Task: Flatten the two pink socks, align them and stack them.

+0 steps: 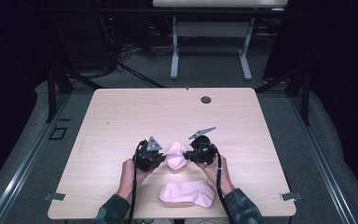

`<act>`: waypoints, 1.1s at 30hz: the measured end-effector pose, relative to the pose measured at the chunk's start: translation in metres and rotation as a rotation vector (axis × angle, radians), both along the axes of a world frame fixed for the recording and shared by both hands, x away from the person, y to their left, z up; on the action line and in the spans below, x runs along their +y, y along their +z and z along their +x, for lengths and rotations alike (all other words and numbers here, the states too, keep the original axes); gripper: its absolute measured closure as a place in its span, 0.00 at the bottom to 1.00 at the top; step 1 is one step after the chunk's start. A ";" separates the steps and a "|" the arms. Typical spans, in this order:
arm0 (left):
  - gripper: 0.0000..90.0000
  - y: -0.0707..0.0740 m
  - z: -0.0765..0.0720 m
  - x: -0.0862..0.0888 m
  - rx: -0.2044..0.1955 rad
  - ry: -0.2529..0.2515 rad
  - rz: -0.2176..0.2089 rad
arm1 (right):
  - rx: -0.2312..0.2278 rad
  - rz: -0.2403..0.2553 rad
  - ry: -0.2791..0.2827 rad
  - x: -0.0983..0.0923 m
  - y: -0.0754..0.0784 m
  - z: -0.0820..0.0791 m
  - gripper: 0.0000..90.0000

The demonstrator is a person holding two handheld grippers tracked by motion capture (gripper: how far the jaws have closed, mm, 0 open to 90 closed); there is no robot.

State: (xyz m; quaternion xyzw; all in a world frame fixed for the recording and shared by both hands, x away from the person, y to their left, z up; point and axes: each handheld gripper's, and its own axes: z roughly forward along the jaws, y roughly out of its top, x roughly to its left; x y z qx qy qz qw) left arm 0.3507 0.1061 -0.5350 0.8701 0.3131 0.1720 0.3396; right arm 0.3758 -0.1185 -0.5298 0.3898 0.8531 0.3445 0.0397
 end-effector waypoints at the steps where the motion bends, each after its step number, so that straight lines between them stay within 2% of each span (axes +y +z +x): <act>1: 0.96 0.006 -0.004 0.000 -0.026 -0.002 0.029 | -0.018 0.011 0.000 0.001 0.004 -0.004 0.97; 3: 0.95 0.021 -0.016 -0.005 -0.085 -0.014 0.089 | -0.016 0.008 0.017 0.002 0.014 -0.010 0.97; 4: 0.95 0.026 -0.021 -0.008 -0.108 -0.019 0.102 | -0.026 0.010 0.017 0.001 0.021 -0.015 0.97; 6: 0.94 0.033 -0.029 -0.015 -0.136 -0.045 0.124 | -0.024 0.014 0.012 -0.003 0.028 -0.020 0.97; 7: 0.93 0.035 -0.033 -0.019 -0.134 -0.063 0.134 | -0.018 0.008 0.010 -0.006 0.031 -0.022 0.97; 8: 0.92 0.034 -0.037 -0.024 -0.129 -0.083 0.127 | -0.009 0.004 0.005 -0.011 0.033 -0.023 0.97; 10: 0.86 0.027 -0.043 -0.031 -0.114 -0.114 0.139 | 0.014 -0.044 -0.013 -0.022 0.031 -0.023 0.97; 11: 0.81 0.021 -0.044 -0.032 -0.090 -0.119 0.134 | 0.035 -0.069 -0.025 -0.027 0.027 -0.021 0.97; 12: 0.76 0.016 -0.043 -0.031 -0.062 -0.125 0.121 | 0.081 -0.102 -0.031 -0.034 0.020 -0.016 0.97; 13: 0.72 0.012 -0.042 -0.029 -0.049 -0.115 0.113 | 0.102 -0.113 -0.031 -0.038 0.013 -0.013 0.97; 14: 0.68 0.007 -0.040 -0.027 -0.022 -0.097 0.085 | 0.126 -0.134 -0.035 -0.041 0.008 -0.010 0.97; 16: 0.60 0.002 -0.036 -0.024 0.009 -0.083 0.058 | 0.144 -0.168 -0.046 -0.047 -0.007 -0.003 0.96; 19: 0.50 -0.004 -0.028 -0.024 0.045 -0.069 0.036 | 0.157 -0.186 -0.053 -0.053 -0.017 0.001 0.96; 20: 0.49 -0.007 -0.025 -0.027 0.055 -0.076 0.044 | 0.162 -0.195 -0.047 -0.054 -0.018 0.002 0.96; 21: 0.47 -0.009 -0.023 -0.031 0.063 -0.084 0.055 | 0.147 -0.210 -0.058 -0.055 -0.019 0.002 0.96; 23: 0.44 -0.012 -0.022 -0.038 0.077 -0.101 0.056 | 0.143 -0.215 -0.065 -0.055 -0.019 0.002 0.96; 25: 0.41 -0.017 -0.020 -0.046 0.113 -0.129 0.037 | 0.138 -0.223 -0.074 -0.056 -0.018 0.002 0.96; 26: 0.41 -0.019 -0.019 -0.050 0.122 -0.129 0.026 | 0.129 -0.200 -0.098 -0.055 -0.020 0.000 0.96; 27: 0.41 -0.020 -0.019 -0.053 0.120 -0.130 0.021 | 0.146 -0.241 -0.062 -0.057 -0.017 0.002 0.96; 28: 0.43 -0.021 -0.018 -0.055 0.131 -0.134 0.012 | 0.130 -0.209 -0.091 -0.056 -0.020 0.001 0.96; 30: 0.48 -0.023 -0.016 -0.060 0.127 -0.120 0.011 | 0.130 -0.220 -0.081 -0.056 -0.019 0.000 0.96; 32: 0.65 -0.025 -0.013 -0.062 0.125 -0.106 0.012 | 0.134 -0.215 -0.083 -0.056 -0.019 -0.001 0.96; 33: 0.78 -0.026 -0.012 -0.063 0.131 -0.113 0.008 | 0.132 -0.212 -0.089 -0.056 -0.019 -0.002 0.96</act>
